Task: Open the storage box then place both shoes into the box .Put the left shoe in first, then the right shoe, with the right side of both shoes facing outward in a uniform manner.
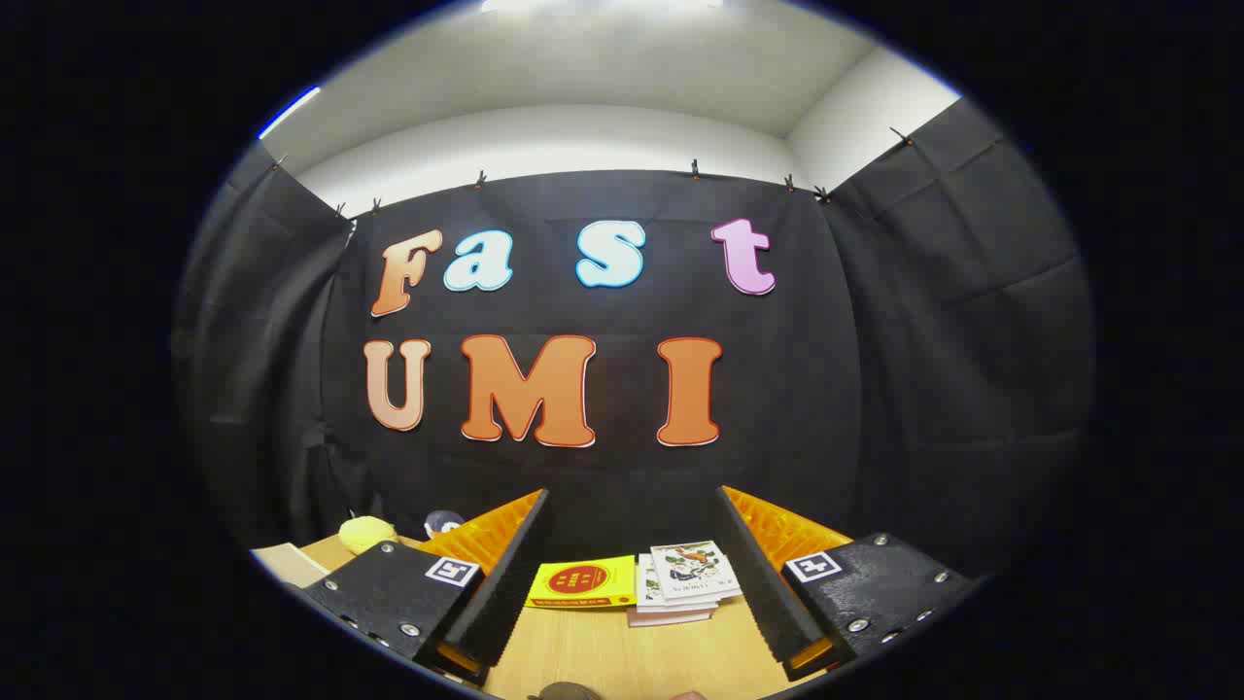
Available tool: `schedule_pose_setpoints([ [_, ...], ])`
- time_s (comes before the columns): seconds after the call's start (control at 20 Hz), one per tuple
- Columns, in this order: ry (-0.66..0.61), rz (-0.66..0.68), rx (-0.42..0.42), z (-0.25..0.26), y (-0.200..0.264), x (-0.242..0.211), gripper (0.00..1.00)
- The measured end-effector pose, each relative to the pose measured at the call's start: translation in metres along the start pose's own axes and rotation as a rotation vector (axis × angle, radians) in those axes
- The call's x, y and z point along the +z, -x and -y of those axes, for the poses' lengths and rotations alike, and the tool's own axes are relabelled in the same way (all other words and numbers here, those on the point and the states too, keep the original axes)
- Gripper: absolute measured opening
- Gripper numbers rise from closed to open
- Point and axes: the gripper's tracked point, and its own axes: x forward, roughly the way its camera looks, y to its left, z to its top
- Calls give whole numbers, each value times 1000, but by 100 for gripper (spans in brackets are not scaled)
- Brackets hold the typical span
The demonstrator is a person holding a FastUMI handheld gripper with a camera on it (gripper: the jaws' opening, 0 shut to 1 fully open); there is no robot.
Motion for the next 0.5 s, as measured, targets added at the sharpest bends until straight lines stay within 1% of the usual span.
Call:
schedule_pose_setpoints([
  [0.3,12,1,31,-20,2,10,99],
  [0.5,13,-9,36,-21,5,12,99],
])
